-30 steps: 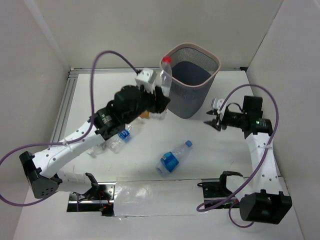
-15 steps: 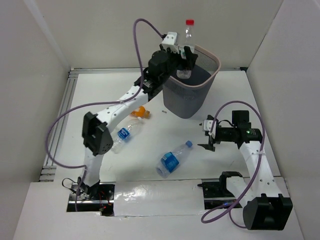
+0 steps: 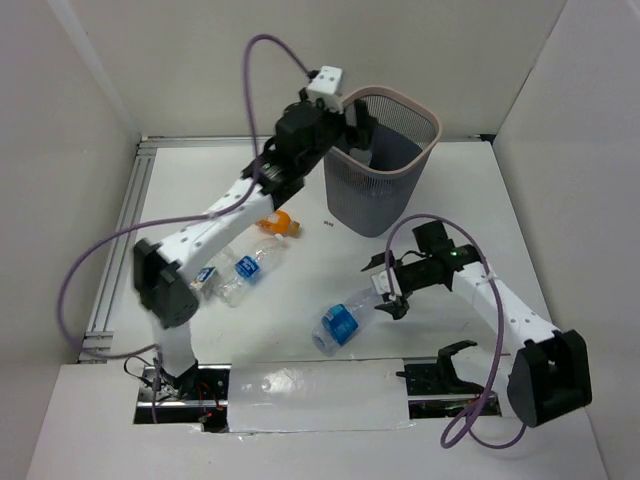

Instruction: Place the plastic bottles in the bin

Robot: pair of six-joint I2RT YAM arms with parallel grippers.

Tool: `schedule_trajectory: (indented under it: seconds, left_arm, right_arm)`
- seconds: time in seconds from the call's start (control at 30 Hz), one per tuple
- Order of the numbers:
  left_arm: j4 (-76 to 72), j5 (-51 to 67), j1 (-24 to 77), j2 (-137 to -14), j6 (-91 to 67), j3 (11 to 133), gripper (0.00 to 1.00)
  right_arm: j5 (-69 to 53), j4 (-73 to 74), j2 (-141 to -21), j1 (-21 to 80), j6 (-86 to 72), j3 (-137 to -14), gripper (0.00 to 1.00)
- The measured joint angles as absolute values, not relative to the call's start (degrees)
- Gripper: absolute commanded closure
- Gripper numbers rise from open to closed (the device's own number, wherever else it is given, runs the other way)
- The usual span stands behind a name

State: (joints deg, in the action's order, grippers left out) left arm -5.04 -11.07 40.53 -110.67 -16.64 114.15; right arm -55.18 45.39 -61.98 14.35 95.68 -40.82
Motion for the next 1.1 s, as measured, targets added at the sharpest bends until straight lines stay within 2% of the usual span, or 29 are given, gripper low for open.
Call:
schedule_trajectory:
  seconds: [0.23,0.33,0.43,0.63,0.73,0.77,0.9,1.1]
  left_arm:
    - [2.74,-12.86,39.09,-72.49,-16.95,77.89,0.01]
    - [8.05,-15.0,37.01,-62.61,-18.94,66.57,0.01]
    - [14.98,-16.45,35.88,-56.14,-21.45,55.96,0.01]
    - [24.45,-16.97,35.75,-51.03,-24.01,45.58,0.01]
    - [24.69,-17.26,35.35,-49.93,-22.81,45.23,0.01]
    - [24.25,-17.26,35.24,-49.84,-22.02,45.21,0.01]
    - [22.26,-16.64,34.04,-52.01,-17.15,45.08,0.01]
    - [20.1,-13.52,31.11,-60.4,-9.98,45.1,0.02]
  right_arm:
    - [-48.49,41.82,-71.2,25.43,99.72,-40.8,0.0]
    - [-46.0,40.97,-74.65,27.0,100.31,-40.8,0.0]
    - [-43.53,39.05,-78.41,27.73,100.4,-40.75,0.08]
    - [-39.94,36.18,-82.28,28.03,99.98,-39.86,0.29]
    - [-39.48,35.46,-82.72,28.21,99.26,-39.83,0.47]
    - [-39.51,35.38,-82.7,28.25,98.87,-39.94,0.56]
    - [-39.07,38.72,-82.7,28.36,95.07,-43.2,0.7]
    - [-44.01,44.97,-79.35,27.59,82.04,-60.49,0.71]
